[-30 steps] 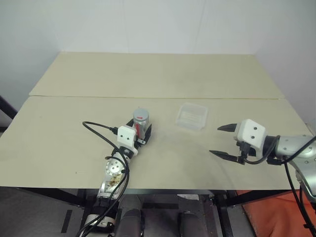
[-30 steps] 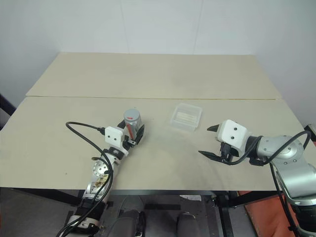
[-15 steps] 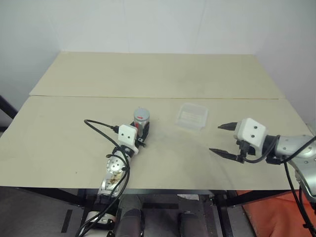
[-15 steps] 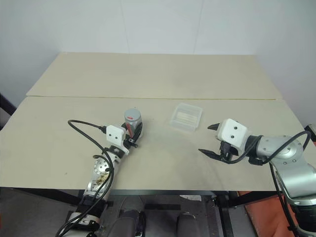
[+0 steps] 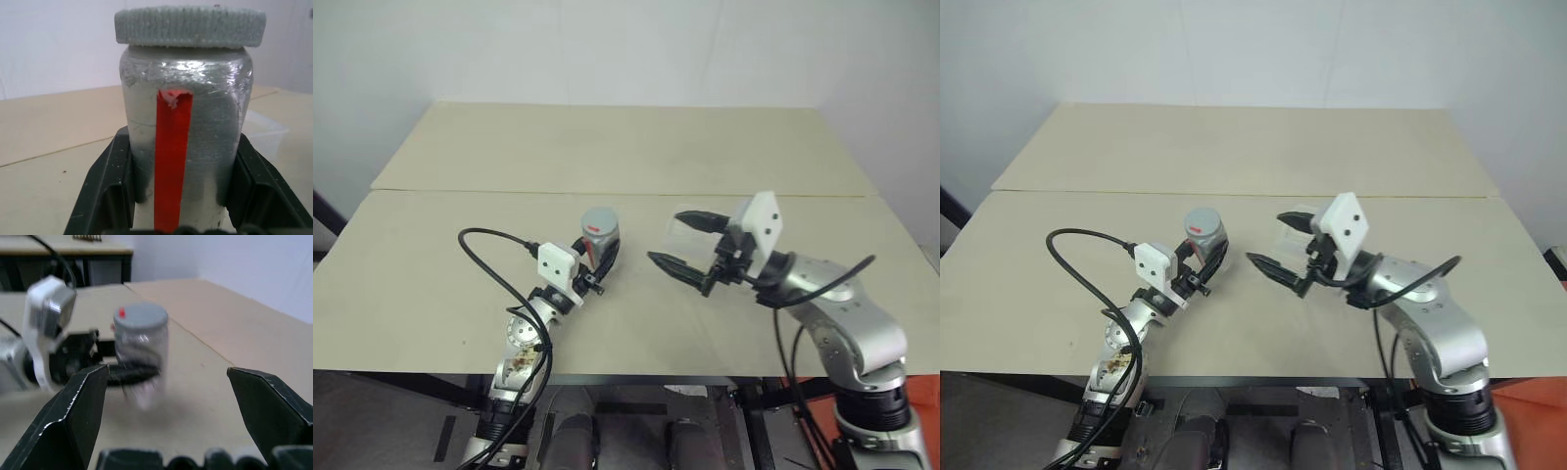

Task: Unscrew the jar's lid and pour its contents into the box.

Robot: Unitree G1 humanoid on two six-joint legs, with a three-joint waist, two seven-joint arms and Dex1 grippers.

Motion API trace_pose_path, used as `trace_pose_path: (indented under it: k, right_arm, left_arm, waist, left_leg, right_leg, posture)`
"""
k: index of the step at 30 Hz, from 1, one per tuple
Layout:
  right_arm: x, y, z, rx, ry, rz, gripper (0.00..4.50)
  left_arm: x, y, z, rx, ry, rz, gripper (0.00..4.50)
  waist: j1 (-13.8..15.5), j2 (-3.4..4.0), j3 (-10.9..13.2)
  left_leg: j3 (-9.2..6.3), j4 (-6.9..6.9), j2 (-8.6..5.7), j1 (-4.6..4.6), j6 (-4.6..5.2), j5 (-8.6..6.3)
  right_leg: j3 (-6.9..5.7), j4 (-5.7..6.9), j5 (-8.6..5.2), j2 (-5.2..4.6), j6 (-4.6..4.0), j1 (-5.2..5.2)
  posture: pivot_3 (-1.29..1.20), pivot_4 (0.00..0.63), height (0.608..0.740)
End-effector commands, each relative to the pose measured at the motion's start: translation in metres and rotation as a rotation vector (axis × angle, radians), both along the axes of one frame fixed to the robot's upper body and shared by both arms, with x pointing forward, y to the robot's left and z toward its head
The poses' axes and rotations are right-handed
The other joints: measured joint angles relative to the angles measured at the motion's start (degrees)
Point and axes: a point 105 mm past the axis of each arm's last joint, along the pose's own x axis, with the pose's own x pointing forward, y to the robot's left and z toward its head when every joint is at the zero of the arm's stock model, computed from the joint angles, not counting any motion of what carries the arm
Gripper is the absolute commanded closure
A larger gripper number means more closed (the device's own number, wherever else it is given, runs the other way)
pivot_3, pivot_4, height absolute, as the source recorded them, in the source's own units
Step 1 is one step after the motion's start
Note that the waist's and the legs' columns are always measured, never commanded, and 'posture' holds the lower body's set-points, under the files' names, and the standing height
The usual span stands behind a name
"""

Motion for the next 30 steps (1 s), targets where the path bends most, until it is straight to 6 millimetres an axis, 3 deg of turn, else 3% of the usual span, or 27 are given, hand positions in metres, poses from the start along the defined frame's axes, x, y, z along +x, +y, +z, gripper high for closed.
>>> trace_pose_path:
  k: [1,15,30]
  right_arm:
    - [-0.008,0.01,0.015,0.032,-0.05,0.027,0.0]
    - [0.006,0.048,0.016,0.042,-0.086,0.035,0.0]
    - [0.026,0.058,0.009,0.05,-0.065,-0.035,0.0]
  left_arm:
    - [-0.004,-0.009,0.009,0.033,-0.044,-0.028,2.54]
    - [-0.008,-0.02,0.011,0.056,-0.064,-0.066,2.54]
    - [-0.011,-0.024,0.008,0.058,-0.067,-0.07,2.54]
  waist:
    - [0.0,0.01,0.0]
    - [-0.8,0.02,0.0]
    - [-1.1,0.02,0.0]
  left_leg:
    - [0.0,0.0,0.0,0.0,0.0,0.0]
    - [0.0,-0.02,0.02,0.01,0.0,0.0]
    - [0.01,-0.06,0.02,0.0,0.0,0.0]
  right_leg:
    - [0.0,0.0,0.0,0.0,0.0,-0.02]
    - [0.0,0.04,0.0,0.02,0.0,-0.05]
    - [-0.01,0.03,0.0,0.02,0.0,-0.08]
  posture:
    - [0.0,0.15,0.74]
    - [0.0,0.15,0.74]
    - [0.0,0.15,0.74]
